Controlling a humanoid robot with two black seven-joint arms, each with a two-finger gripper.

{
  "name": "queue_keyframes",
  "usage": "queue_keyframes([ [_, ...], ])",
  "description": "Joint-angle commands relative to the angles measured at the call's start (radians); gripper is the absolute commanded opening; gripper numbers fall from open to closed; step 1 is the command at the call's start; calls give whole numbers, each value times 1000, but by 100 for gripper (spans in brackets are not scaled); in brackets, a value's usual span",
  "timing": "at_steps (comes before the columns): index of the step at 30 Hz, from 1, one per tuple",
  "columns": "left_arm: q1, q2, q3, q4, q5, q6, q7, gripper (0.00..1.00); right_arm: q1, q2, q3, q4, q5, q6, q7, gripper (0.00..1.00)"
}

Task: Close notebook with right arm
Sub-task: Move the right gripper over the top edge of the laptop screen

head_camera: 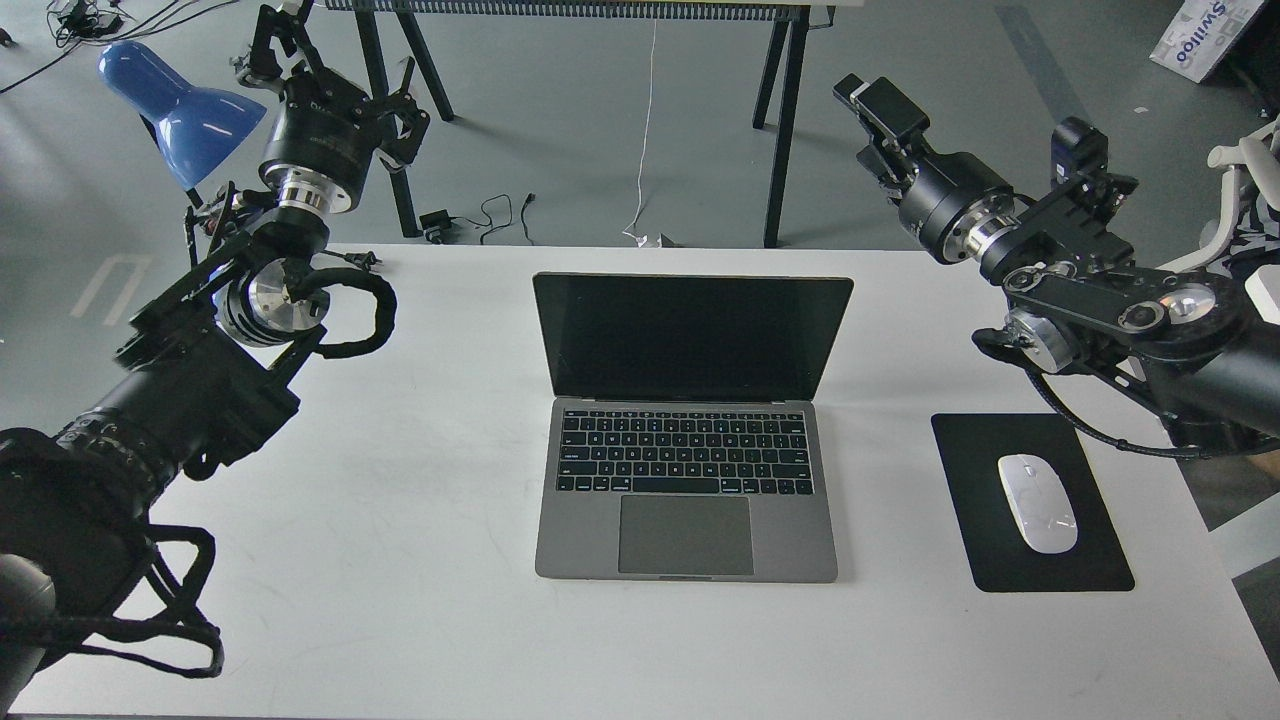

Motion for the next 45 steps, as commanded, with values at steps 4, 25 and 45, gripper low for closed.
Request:
queue_keyframes([
  [4, 2, 0, 0, 0, 0, -1, 0, 100, -9, 46, -84, -32, 1, 2, 0, 99],
  [25, 2, 1, 0, 0, 0, -1, 0, 100, -9, 62, -104, -18, -91, 88, 0, 99],
  [45, 2, 1, 0, 0, 0, -1, 0, 100, 5, 0, -148, 123, -252, 172, 0, 99],
])
